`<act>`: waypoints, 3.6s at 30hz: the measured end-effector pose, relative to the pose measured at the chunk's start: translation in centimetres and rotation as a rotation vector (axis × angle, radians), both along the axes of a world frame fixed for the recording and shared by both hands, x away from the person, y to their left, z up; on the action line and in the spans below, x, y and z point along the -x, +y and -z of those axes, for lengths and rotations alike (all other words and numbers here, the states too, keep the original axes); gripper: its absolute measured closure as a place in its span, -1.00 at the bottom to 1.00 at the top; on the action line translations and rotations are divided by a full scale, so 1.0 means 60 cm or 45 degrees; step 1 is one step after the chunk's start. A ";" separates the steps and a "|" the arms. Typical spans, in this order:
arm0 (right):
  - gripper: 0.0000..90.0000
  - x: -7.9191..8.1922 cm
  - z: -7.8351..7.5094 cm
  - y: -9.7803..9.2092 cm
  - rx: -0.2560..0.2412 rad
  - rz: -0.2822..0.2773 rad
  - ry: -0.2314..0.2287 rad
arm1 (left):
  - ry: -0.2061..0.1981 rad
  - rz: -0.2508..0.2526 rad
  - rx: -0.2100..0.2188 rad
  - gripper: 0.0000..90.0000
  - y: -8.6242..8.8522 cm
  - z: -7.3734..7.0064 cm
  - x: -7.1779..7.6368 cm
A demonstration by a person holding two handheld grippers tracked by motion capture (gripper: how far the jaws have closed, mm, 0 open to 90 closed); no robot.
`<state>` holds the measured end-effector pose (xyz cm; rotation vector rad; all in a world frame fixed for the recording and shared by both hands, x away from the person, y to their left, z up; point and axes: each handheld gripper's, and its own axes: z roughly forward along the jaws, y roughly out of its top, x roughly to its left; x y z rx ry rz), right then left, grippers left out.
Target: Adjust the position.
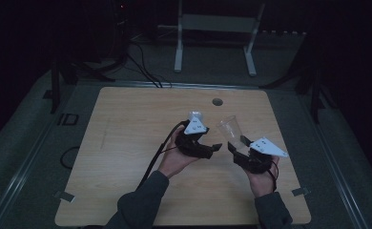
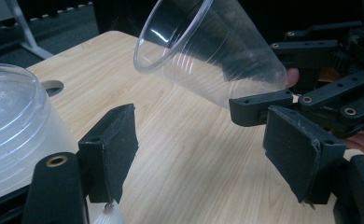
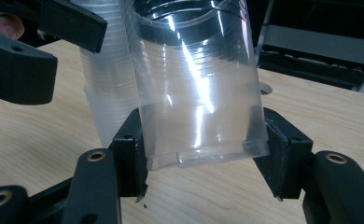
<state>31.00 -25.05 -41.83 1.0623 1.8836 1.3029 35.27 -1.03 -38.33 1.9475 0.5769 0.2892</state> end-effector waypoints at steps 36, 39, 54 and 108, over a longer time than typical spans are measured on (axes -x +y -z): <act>-0.06 0.017 -0.004 0.009 -0.074 0.036 -0.118 | 0.112 0.004 0.209 -0.58 -0.024 -0.013 -0.010; -0.06 0.017 -0.004 0.010 -0.073 0.032 -0.123 | 0.119 0.005 0.216 -0.59 -0.023 -0.013 -0.010; -0.06 0.023 -0.006 0.018 -0.081 -0.009 -0.146 | 0.165 0.015 0.282 -0.60 -0.027 -0.012 -0.016; -0.09 0.017 -0.003 0.023 -0.057 -0.078 -0.117 | 0.113 -0.026 0.417 -0.30 -0.043 -0.016 -0.004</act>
